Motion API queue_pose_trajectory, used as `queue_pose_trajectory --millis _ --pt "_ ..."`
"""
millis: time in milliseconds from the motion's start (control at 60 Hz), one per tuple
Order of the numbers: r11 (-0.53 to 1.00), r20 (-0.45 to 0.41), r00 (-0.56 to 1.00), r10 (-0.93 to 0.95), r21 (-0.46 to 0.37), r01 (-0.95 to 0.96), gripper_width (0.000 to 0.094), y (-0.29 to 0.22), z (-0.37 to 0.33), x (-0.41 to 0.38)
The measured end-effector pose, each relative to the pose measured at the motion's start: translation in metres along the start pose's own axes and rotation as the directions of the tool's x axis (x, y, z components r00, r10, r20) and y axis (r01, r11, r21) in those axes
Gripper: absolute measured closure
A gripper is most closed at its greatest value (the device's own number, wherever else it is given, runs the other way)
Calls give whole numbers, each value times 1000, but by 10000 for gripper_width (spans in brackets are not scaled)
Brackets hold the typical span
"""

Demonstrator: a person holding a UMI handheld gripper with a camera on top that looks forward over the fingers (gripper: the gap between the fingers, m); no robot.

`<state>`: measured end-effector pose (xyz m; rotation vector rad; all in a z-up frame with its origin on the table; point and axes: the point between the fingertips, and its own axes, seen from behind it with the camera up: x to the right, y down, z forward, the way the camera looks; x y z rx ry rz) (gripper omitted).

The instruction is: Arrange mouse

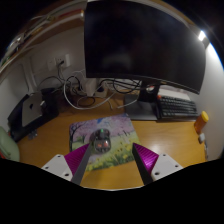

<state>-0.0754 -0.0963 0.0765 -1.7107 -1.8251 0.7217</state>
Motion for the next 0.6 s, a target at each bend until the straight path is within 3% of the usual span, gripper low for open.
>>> queue_pose_trajectory --millis 167,267,600 --pt "996 -21 1000 22 -81 -23 83 19 -92 26" --pt "995 -26 999 41 -86 -43 82 25 -130 40" --pt "995 -121 991 61 -65 -70 82 28 -153 82"
